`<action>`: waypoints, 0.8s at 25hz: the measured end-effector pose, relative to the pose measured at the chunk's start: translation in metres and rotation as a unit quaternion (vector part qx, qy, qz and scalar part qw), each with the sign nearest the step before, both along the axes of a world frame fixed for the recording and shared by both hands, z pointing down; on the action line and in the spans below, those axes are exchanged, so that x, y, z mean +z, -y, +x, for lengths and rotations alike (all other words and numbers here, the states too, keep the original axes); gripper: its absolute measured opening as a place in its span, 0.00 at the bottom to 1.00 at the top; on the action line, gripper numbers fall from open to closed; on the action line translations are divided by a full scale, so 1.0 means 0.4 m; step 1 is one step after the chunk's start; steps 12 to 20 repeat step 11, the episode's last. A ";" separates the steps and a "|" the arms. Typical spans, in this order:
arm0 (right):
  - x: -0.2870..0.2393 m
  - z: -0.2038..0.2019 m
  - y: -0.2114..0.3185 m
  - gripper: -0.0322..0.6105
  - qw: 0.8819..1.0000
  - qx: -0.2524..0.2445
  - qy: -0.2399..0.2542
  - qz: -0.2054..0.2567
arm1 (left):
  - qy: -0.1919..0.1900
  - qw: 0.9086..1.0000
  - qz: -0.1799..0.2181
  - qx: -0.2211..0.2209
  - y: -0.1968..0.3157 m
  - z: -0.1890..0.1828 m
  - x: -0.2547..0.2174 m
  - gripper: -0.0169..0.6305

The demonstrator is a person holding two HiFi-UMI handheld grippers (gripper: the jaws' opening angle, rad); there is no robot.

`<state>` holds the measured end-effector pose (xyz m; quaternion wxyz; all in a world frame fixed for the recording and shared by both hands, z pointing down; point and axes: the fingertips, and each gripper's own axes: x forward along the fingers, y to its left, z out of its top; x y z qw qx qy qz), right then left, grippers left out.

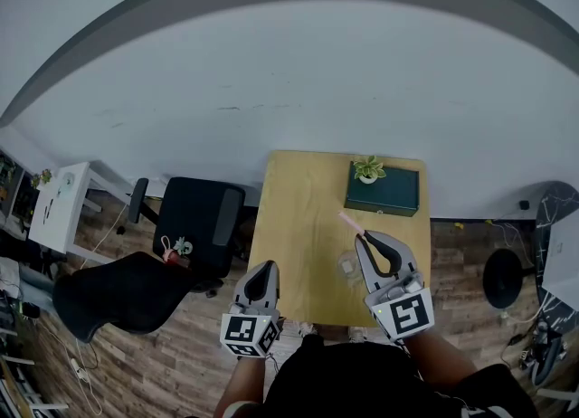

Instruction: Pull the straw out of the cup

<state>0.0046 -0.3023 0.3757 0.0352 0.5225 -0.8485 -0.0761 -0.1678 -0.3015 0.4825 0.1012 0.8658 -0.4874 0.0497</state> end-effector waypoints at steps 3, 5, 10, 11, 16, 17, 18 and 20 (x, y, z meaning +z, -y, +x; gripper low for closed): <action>0.018 0.008 0.001 0.12 1.000 0.006 -0.003 -0.014 | 0.001 1.000 -0.002 0.000 -0.003 0.003 -0.001 0.05; 0.022 0.007 0.003 0.12 1.000 0.005 -0.004 -0.015 | 0.003 1.000 -0.003 0.006 -0.008 0.013 0.001 0.05; 0.032 0.006 0.006 0.12 1.000 0.002 -0.004 -0.018 | 0.009 1.000 0.000 0.027 -0.023 0.041 0.014 0.05; 0.041 0.011 0.007 0.12 1.000 0.005 -0.007 -0.025 | 0.011 0.999 0.001 0.032 -0.025 0.047 0.016 0.05; 0.041 0.011 0.007 0.12 1.000 0.005 -0.007 -0.025 | 0.011 0.999 0.001 0.032 -0.025 0.047 0.016 0.05; 0.041 0.011 0.007 0.12 1.000 0.005 -0.007 -0.025 | 0.011 0.999 0.001 0.032 -0.025 0.047 0.016 0.05; 0.041 0.011 0.007 0.12 1.000 0.005 -0.007 -0.025 | 0.011 0.999 0.001 0.032 -0.025 0.047 0.016 0.05; 0.041 0.011 0.007 0.12 1.000 0.005 -0.007 -0.025 | 0.011 0.999 0.001 0.032 -0.025 0.047 0.016 0.05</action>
